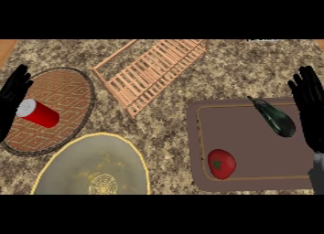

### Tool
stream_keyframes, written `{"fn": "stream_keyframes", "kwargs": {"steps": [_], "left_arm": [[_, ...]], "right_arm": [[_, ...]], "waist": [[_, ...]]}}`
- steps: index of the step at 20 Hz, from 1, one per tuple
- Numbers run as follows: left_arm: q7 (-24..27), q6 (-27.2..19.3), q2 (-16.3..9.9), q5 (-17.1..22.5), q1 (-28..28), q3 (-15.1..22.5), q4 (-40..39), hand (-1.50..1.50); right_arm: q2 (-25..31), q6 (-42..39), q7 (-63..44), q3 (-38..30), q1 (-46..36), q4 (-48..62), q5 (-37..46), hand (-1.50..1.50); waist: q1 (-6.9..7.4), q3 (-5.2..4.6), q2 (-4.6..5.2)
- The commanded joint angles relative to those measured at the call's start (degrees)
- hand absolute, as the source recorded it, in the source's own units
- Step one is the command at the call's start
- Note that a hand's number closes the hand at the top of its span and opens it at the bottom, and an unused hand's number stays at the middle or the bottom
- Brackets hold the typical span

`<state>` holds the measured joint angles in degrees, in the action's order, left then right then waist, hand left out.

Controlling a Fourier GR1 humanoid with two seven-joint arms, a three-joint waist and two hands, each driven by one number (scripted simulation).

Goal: Pick the eggplant from the tray and place it in the tiered shelf

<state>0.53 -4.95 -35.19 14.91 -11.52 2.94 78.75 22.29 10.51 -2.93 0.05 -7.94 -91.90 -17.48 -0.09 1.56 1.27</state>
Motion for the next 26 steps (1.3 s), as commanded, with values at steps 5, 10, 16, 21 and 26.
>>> {"fn": "stream_keyframes", "kwargs": {"steps": [5,10,16,21,26], "left_arm": [[-7.9,-1.2,8.6,4.6,4.4,2.7,-3.5,0.00],[-9.9,-0.7,11.5,6.8,5.1,3.6,-4.2,0.00],[-11.5,-2.2,13.8,5.7,5.2,5.5,-3.5,0.00],[-12.5,-1.9,14.3,5.7,5.6,6.0,-2.6,0.00],[-13.9,-2.8,14.5,5.0,5.2,6.5,-1.6,0.00]], "right_arm": [[14.2,-19.9,-1.2,-10.6,-5.3,18.7,-10.4,1.50],[19.6,-24.0,-7.3,-5.7,0.1,29.9,-4.1,1.50],[23.0,-40.3,-3.5,-6.5,-4.8,36.5,-9.1,-1.50],[26.9,-53.9,-3.8,-6.4,-8.4,40.7,-12.3,-1.50],[30.2,-62.8,-7.6,-4.2,-14.3,44.6,-12.4,-1.50]], "waist": [[2.21,-1.25,0.51],[3.19,-1.17,2.12],[3.04,-1.08,1.06],[3.31,-1.25,0.57],[4.49,-1.36,0.53]]}}
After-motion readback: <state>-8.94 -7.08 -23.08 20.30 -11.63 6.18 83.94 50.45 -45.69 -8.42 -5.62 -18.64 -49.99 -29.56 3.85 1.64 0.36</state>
